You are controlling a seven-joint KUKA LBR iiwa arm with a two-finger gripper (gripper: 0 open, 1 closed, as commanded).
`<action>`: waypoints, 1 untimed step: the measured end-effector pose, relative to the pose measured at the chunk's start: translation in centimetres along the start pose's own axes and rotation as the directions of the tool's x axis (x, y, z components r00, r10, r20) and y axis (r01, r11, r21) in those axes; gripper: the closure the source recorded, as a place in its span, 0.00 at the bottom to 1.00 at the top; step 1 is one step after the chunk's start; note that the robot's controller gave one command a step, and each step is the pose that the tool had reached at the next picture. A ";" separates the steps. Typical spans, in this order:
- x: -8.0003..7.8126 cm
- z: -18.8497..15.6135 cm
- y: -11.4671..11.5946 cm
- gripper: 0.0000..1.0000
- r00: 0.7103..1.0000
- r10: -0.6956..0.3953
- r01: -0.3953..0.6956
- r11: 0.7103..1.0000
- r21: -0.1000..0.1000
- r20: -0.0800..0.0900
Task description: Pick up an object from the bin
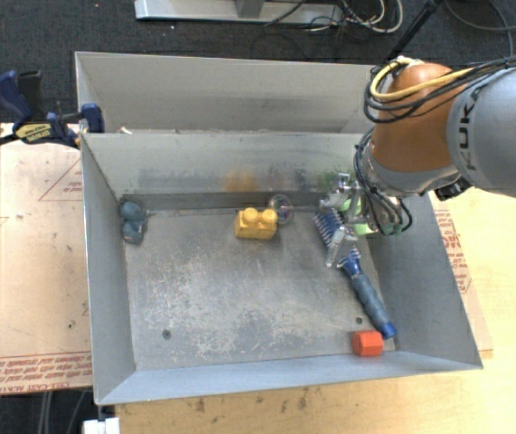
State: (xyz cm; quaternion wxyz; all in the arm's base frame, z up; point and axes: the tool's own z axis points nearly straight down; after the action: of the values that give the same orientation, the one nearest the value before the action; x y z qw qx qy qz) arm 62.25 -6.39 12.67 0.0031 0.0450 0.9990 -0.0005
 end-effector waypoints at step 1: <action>-3.2 5.0 -4.3 0.00 0.976 -0.218 0.218 0.976 -0.003 0.002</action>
Offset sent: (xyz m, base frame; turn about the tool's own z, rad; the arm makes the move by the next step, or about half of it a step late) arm 0.0260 -0.0459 -0.0517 -0.2236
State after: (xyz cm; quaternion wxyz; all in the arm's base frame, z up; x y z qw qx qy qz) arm 65.06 -10.98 7.64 0.0038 -0.0646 0.9979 0.0006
